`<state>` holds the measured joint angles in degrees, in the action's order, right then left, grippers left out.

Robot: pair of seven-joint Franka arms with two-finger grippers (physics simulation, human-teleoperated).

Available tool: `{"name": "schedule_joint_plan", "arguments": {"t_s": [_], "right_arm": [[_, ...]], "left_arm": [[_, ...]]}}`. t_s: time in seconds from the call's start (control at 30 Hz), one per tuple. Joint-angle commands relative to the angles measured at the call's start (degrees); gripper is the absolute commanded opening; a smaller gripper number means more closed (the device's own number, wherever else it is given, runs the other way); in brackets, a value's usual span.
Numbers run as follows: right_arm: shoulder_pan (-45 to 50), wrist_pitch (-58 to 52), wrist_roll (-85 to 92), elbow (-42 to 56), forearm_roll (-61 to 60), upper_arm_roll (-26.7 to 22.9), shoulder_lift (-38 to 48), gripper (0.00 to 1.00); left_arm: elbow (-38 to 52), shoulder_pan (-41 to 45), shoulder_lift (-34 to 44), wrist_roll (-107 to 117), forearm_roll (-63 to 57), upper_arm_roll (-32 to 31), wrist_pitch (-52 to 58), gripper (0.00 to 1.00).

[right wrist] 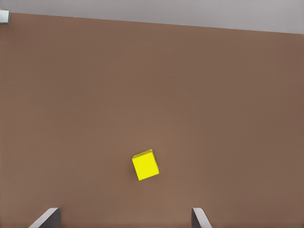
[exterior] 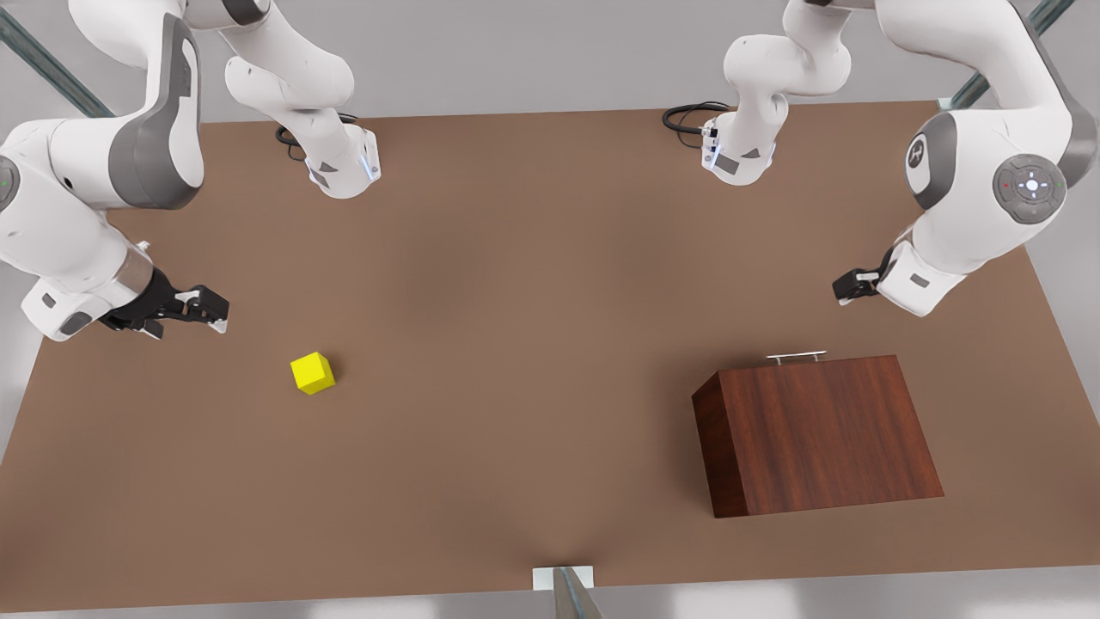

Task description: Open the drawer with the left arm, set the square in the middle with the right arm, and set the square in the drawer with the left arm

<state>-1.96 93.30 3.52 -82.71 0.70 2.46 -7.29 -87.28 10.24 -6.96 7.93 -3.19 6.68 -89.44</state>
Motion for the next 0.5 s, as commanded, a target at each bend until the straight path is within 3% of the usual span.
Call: {"name": "schedule_joint_plan", "arguments": {"t_s": [0.0,0.13,0.2,0.23,0.33,0.47], "right_arm": [[0.03,0.04,0.0,0.0,0.0,0.0,0.0,1.0],[0.56,0.22,-0.09,0.09,-0.09,0.0,-0.71,1.0],[0.47,0.31,-0.09,-0.35,-0.18,0.0,-1.15,1.0],[1.88,1.97,-0.18,-1.75,0.0,0.0,-1.5,1.0],[1.26,12.77,-0.09,-12.29,0.0,2.64,-0.71,1.0],[0.21,23.77,-0.61,-20.21,0.0,4.66,-4.13,1.0]], "left_arm": [[0.0,0.04,0.01,0.16,0.11,0.09,0.05,1.0],[-7.02,-1.27,2.82,8.46,2.58,1.23,5.41,1.0],[-21.15,-1.28,7.65,36.14,2.66,1.5,-7.47,1.0],[-28.2,-1.28,8.98,50.42,2.75,1.41,-20.67,1.0],[-44.11,-1.36,12.58,55.71,5.83,1.94,-45.99,1.0],[-53.87,-1.28,15.75,55.35,6.09,1.94,-54.52,1.0]]}}
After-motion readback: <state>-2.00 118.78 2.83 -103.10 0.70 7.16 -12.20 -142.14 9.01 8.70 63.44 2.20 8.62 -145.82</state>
